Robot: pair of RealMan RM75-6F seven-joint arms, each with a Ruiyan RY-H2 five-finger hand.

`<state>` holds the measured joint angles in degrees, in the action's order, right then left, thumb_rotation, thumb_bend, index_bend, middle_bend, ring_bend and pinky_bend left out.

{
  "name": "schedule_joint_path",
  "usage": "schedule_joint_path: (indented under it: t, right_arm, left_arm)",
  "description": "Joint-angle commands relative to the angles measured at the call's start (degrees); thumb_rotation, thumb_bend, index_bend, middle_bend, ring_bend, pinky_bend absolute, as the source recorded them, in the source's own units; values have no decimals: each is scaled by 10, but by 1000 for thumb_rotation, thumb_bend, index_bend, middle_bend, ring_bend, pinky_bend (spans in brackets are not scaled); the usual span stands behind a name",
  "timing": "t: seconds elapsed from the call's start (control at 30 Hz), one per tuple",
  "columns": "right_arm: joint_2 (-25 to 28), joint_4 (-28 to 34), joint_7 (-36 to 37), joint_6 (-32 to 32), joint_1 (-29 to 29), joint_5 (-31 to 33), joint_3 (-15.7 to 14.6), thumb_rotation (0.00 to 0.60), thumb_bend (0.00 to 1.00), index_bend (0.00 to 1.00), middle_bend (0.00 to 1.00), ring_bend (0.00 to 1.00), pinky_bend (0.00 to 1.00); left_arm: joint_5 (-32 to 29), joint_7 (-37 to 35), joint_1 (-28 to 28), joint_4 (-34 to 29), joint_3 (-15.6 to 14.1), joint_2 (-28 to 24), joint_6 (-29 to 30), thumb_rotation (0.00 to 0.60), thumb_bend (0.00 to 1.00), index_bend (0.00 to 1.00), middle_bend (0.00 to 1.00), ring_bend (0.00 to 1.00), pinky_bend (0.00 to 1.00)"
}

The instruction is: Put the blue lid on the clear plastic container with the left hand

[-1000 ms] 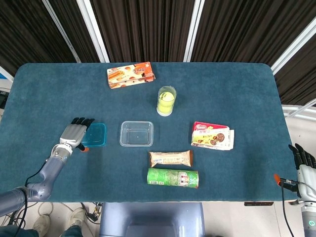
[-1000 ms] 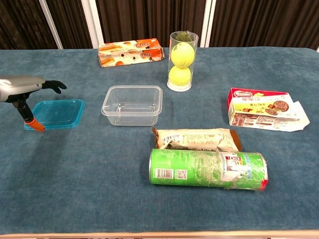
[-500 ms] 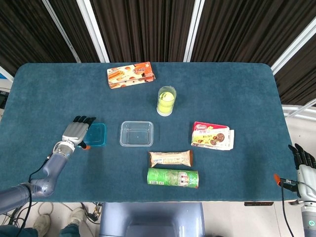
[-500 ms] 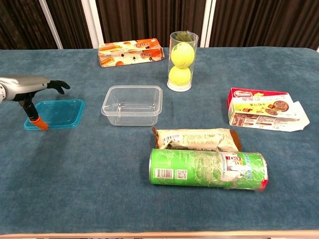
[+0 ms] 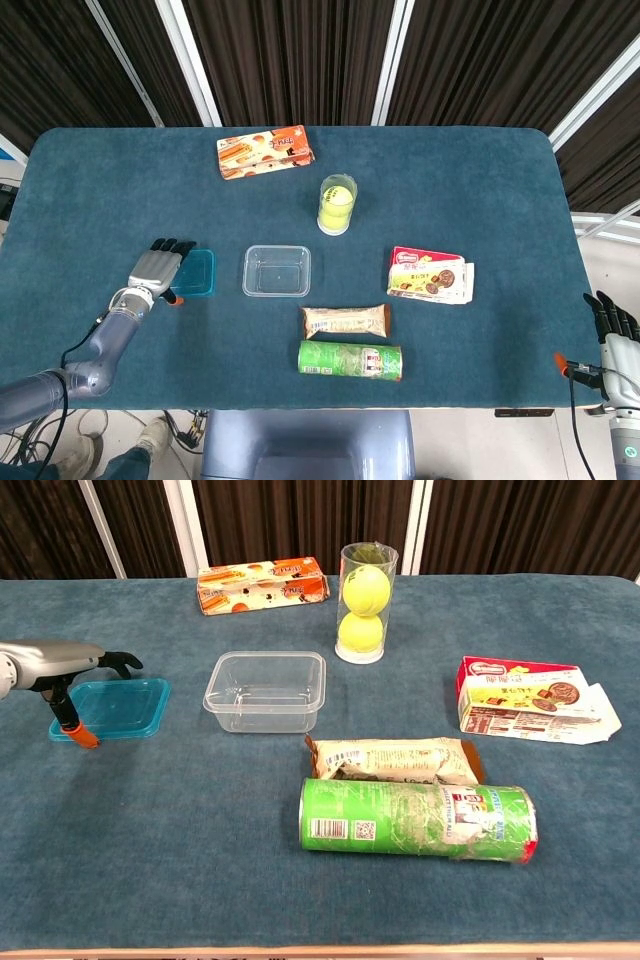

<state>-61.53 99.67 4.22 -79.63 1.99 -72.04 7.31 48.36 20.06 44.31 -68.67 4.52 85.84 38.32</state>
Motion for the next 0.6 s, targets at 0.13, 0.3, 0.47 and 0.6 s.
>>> schedule_joint_path:
  t: [0.13, 0.3, 0.47, 0.6]
  right_arm:
    - [1, 0, 1, 1, 0, 0, 0, 600, 292, 101, 0, 0, 0]
    - [1, 0, 2, 1, 0, 0, 0, 600, 292, 100, 0, 0, 0]
    - [1, 0, 4, 1, 0, 1, 0, 600, 292, 101, 0, 0, 0]
    - [1, 1, 4, 1, 0, 1, 1, 600, 292, 100, 0, 0, 0]
  left_arm:
    - [-3, 4, 4, 2, -3, 2, 0, 600, 53, 0, 112, 0, 0]
    - [-6, 11, 6, 5, -6, 5, 5, 600, 53, 0, 167, 0, 0]
    - [-9, 12, 5, 10, -7, 10, 11, 600, 55, 4, 221, 0, 0]
    - [-7, 13, 4, 13, -7, 12, 18, 600, 84, 40, 296, 0, 0]
